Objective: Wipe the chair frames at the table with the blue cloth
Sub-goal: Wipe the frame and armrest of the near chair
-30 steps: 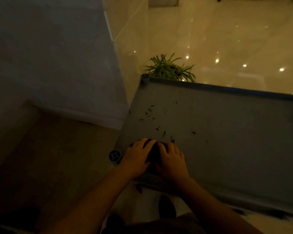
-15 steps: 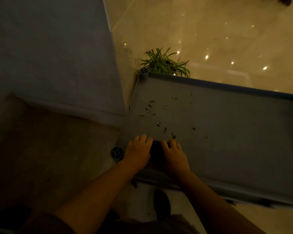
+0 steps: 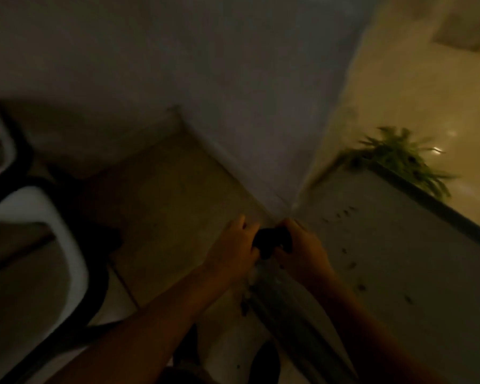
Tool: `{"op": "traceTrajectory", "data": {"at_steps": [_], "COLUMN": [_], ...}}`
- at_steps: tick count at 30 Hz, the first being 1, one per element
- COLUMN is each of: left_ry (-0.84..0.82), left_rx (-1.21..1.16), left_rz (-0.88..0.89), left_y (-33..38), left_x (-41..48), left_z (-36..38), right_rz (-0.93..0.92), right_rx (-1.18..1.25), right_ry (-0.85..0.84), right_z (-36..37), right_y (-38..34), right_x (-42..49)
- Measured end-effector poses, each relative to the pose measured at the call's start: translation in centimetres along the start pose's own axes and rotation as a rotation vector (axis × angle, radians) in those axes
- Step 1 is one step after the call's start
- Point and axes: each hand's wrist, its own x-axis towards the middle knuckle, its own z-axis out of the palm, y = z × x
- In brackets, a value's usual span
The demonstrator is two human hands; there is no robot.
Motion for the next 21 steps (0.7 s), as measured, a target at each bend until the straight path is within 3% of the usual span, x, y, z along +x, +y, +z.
{"op": "traceTrajectory", "data": {"at_steps": [6,12,18,21], "left_ry": [0.188,0.183,0.157,0.18], "left_rx": [-0.039,-0.084,-0.185,-0.227], "left_rz": [-0.335,-0.624,-0.795,-0.817], "left_y": [-11.2,-21.2,-30.3,-33.9], "left_x": [-7.6,-16.4,-20.9,-20.1], "left_z": [-5.3,-6.8,-7.0,-6.6], "right_rz": [-0.3,-0.477,-0.468,-0.355], "right_rx": [-0.034,-0.07,-0.126,-0.163], "right_ry": [-0.296,-0.498,-0.601,-0.586], "right_z": [8.3,20.1,29.8,32.9], "right_y": [-9.9,-18.4,-24.4,-25.7], "right_x": [4.7,5.5,6.3,7.3]}}
